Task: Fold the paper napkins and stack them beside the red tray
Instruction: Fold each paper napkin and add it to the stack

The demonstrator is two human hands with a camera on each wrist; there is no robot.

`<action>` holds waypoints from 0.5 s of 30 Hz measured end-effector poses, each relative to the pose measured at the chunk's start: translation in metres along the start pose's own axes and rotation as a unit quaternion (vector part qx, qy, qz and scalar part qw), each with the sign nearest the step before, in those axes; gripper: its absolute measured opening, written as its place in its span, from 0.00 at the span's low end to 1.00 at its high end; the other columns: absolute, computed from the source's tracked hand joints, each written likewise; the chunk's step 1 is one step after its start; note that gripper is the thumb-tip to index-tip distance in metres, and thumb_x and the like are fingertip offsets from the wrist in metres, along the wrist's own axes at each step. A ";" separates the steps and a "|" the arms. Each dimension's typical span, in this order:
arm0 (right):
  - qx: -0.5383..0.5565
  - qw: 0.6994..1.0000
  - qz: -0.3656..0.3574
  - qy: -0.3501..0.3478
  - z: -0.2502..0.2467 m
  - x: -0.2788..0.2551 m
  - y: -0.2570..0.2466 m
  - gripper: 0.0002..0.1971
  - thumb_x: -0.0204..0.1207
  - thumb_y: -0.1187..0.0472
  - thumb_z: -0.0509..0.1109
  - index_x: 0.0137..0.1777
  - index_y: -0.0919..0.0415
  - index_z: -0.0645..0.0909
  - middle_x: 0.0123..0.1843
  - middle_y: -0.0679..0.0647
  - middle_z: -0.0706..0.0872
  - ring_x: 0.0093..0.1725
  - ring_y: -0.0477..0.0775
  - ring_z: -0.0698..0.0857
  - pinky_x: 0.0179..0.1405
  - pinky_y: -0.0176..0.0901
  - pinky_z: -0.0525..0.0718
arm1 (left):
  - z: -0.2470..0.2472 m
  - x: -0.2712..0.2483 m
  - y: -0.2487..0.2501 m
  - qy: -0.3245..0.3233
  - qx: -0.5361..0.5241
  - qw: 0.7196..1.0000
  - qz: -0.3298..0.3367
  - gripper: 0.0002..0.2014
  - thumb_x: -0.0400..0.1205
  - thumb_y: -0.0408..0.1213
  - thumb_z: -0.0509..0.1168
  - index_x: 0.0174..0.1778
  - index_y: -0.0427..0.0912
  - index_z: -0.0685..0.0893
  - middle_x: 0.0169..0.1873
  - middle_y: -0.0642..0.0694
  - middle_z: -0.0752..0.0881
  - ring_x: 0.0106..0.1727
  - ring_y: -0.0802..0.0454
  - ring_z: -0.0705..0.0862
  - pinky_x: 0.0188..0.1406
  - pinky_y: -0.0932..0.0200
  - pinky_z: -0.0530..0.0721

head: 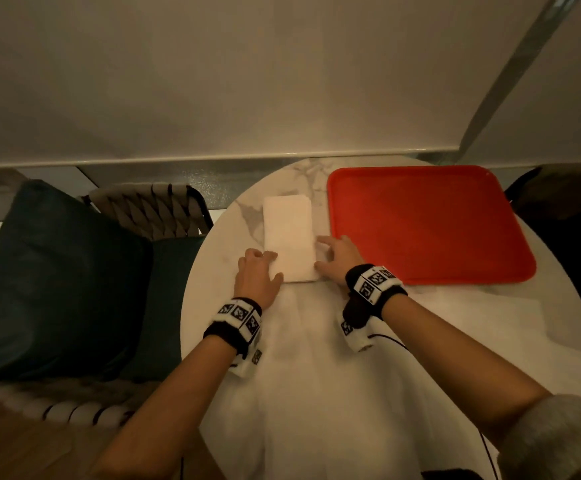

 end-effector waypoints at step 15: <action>-0.066 0.994 0.077 0.037 0.014 -0.198 0.159 0.34 0.69 0.49 0.76 0.74 0.45 0.69 0.79 0.50 0.63 0.78 0.54 0.64 0.75 0.49 0.69 | 0.109 -0.145 0.074 -0.107 0.109 0.984 0.088 0.39 0.78 0.60 0.64 0.83 0.50 0.58 0.83 0.45 0.57 0.83 0.47 0.54 0.80 0.46 0.59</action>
Point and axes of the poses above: each hand's wrist, its own x-axis towards the middle knuckle, its own z-axis out of the palm, y = z × x, the point moved 7 cm from there along x, towards the middle knuckle
